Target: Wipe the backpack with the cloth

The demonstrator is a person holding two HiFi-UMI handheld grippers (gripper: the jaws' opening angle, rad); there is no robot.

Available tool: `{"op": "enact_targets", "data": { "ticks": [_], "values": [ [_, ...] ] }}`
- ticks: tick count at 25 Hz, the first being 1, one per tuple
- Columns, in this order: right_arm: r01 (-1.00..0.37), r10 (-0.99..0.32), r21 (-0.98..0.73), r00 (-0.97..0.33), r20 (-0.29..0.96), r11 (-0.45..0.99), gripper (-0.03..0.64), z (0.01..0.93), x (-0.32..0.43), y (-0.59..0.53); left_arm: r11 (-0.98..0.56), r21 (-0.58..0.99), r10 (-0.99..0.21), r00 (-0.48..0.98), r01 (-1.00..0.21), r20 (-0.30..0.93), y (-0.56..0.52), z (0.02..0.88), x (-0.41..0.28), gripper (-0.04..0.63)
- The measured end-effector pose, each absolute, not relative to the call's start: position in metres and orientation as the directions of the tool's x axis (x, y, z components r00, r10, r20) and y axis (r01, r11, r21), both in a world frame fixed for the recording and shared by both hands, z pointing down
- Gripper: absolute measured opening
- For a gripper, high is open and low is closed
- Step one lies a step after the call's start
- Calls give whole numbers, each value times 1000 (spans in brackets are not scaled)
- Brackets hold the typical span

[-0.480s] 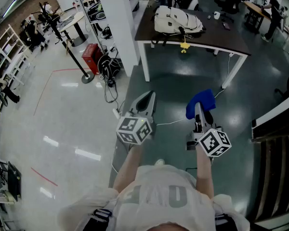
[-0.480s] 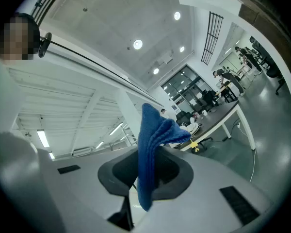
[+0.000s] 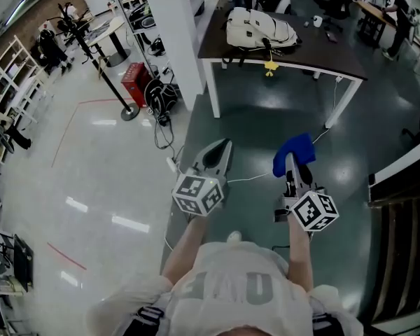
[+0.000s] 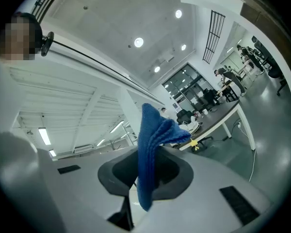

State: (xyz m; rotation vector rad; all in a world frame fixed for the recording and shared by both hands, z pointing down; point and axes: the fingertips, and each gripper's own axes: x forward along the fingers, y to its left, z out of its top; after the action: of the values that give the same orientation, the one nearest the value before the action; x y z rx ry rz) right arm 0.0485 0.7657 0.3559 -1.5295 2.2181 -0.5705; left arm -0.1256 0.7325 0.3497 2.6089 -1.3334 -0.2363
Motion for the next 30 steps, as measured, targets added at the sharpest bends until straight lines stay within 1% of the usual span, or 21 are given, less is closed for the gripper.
{"op": "enact_targets", "data": {
  "ticks": [5, 9, 11, 15, 20, 25, 30],
  "values": [
    [-805, -930, -482, -363, -62, 346, 51, 362, 52, 779, -557, 266, -818, 575, -787, -14, 743, 366, -130, 5],
    [-836, -930, -435, -366, -14, 336, 51, 376, 76, 794, -493, 349, -849, 529, -797, 9, 750, 390, -134, 5],
    [-834, -934, -445, -357, -17, 327, 51, 382, 82, 795, -461, 366, -865, 502, -808, 18, 749, 395, -146, 5],
    [-813, -935, -485, -354, -29, 323, 51, 390, 91, 799, -423, 330, -888, 459, -844, 37, 746, 394, -158, 5],
    [-822, -920, -443, -390, -20, 358, 51, 390, 102, 795, -433, 264, -891, 454, -862, 23, 741, 381, -142, 5],
    [-824, -909, -412, -415, -28, 388, 51, 383, 103, 763, -444, 250, -890, 456, -861, -8, 713, 370, -123, 5],
    [-831, -909, -393, -417, -29, 394, 51, 378, 106, 706, -479, 257, -872, 488, -840, -32, 654, 369, -95, 5]
  ]
}}
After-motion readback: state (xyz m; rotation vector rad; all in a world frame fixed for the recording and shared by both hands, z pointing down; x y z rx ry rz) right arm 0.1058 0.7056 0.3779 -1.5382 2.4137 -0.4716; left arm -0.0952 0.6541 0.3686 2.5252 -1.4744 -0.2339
